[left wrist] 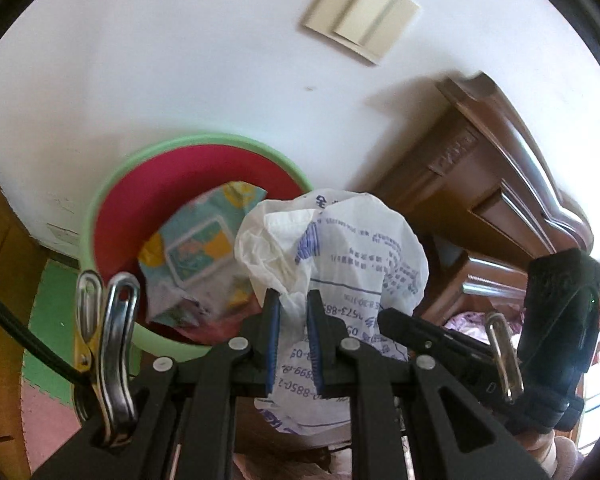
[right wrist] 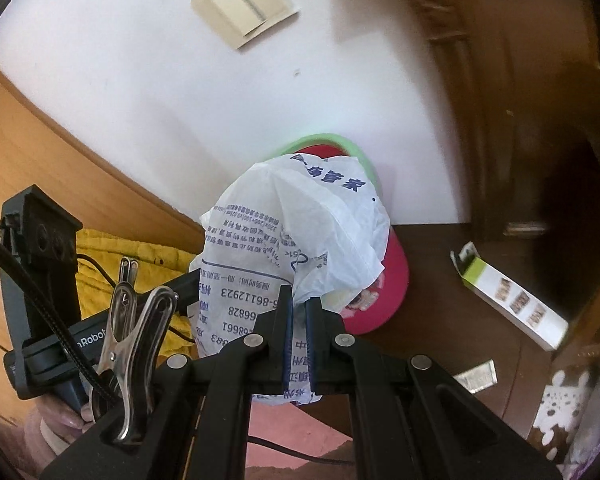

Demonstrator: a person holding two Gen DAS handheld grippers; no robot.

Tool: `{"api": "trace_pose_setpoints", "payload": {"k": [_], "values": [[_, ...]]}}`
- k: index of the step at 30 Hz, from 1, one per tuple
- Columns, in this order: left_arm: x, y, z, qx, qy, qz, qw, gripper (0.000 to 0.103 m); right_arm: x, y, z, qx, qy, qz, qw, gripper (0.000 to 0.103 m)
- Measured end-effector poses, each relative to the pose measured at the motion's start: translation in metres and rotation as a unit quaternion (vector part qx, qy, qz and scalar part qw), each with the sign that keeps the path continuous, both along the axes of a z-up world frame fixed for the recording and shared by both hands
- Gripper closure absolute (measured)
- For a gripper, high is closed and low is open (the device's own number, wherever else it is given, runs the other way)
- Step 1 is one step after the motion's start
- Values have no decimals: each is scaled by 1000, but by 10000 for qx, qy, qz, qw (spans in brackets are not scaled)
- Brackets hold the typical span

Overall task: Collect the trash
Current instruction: 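Lift the white printed bag and carry it over the red bin with both tools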

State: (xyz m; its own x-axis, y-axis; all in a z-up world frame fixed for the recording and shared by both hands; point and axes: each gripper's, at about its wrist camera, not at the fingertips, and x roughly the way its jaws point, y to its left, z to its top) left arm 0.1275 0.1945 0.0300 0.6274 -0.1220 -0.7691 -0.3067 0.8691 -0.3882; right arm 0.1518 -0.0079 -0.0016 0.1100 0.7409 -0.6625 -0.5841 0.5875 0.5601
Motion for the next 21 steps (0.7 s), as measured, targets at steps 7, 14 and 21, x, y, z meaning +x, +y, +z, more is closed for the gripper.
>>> {"api": "trace_pose_setpoints", "payload": {"k": [7,14,21], "values": [[11,30,-9,11,55,133,9999,90,10,43,-4,-154,-32,131,9998,96],[24,53,-26,71,215,161,9996,90,24,71,-15,-384,5,52,9992,96],[35,68,-50,106,482,120,9987,90,35,88,-29,-619,108,-115,9980,96]]}}
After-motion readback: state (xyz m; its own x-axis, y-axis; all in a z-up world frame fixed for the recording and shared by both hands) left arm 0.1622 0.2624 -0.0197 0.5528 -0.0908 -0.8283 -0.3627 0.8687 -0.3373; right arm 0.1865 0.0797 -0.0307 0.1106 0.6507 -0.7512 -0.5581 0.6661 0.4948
